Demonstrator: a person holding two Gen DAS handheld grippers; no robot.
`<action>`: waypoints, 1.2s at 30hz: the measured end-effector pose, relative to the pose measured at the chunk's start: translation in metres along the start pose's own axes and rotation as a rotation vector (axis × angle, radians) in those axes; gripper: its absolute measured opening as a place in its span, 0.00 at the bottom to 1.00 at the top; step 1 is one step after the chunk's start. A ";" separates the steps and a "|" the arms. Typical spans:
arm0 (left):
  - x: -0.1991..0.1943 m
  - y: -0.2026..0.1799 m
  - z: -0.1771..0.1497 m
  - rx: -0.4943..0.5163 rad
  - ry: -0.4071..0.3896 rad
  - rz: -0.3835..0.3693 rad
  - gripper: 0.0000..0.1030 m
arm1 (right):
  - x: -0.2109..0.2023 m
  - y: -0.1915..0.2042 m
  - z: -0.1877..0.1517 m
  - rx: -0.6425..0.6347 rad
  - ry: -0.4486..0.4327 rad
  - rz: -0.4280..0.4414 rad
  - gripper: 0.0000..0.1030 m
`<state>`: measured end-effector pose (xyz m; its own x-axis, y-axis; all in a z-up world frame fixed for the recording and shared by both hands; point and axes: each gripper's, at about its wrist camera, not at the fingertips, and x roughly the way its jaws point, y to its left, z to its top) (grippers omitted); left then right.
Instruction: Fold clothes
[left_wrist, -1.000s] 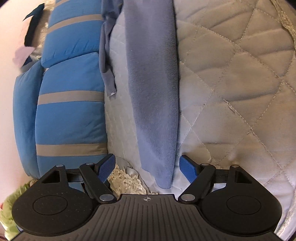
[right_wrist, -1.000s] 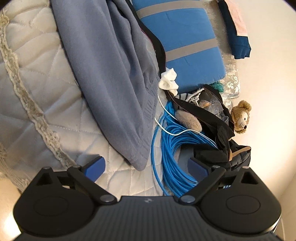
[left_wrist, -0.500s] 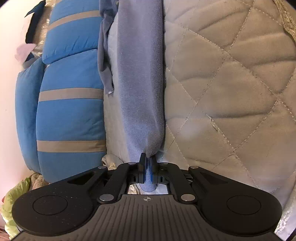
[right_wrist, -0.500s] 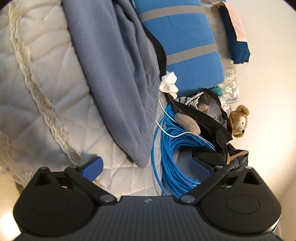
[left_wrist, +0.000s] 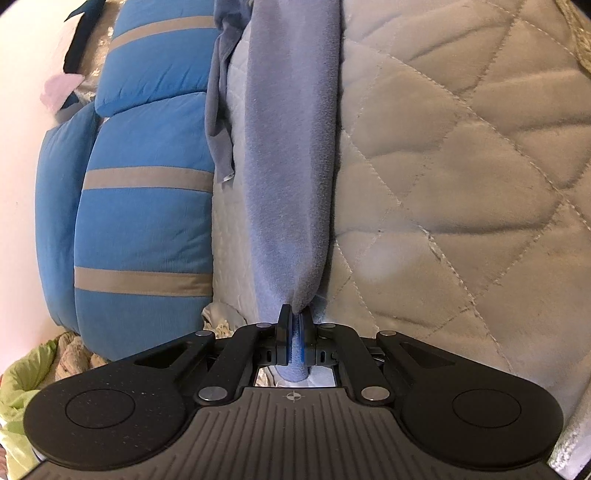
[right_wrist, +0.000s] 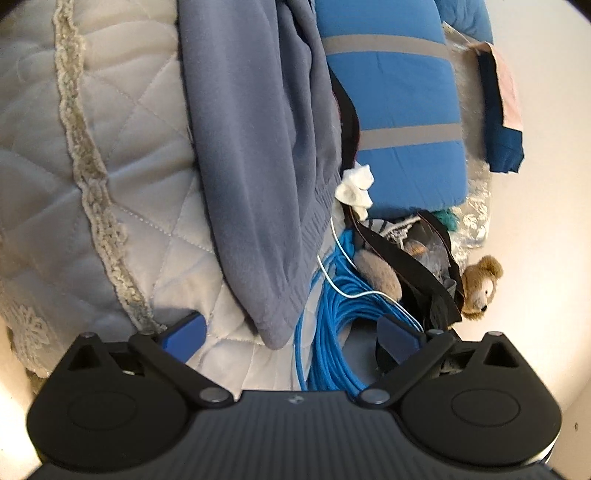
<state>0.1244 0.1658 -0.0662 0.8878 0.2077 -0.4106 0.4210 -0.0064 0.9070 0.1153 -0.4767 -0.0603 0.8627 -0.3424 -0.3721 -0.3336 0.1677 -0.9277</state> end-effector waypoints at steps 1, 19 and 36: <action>0.000 0.000 0.000 -0.001 0.001 0.000 0.03 | -0.001 -0.001 0.000 -0.006 -0.005 0.002 0.88; -0.004 -0.003 -0.002 -0.042 0.001 0.031 0.03 | -0.001 0.022 0.007 -0.195 -0.085 -0.088 0.76; -0.011 -0.001 -0.005 -0.060 0.008 0.083 0.02 | 0.000 0.022 0.007 -0.129 -0.033 -0.148 0.00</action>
<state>0.1129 0.1686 -0.0622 0.9177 0.2162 -0.3333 0.3340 0.0344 0.9419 0.1109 -0.4669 -0.0804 0.9174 -0.3234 -0.2320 -0.2460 -0.0025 -0.9693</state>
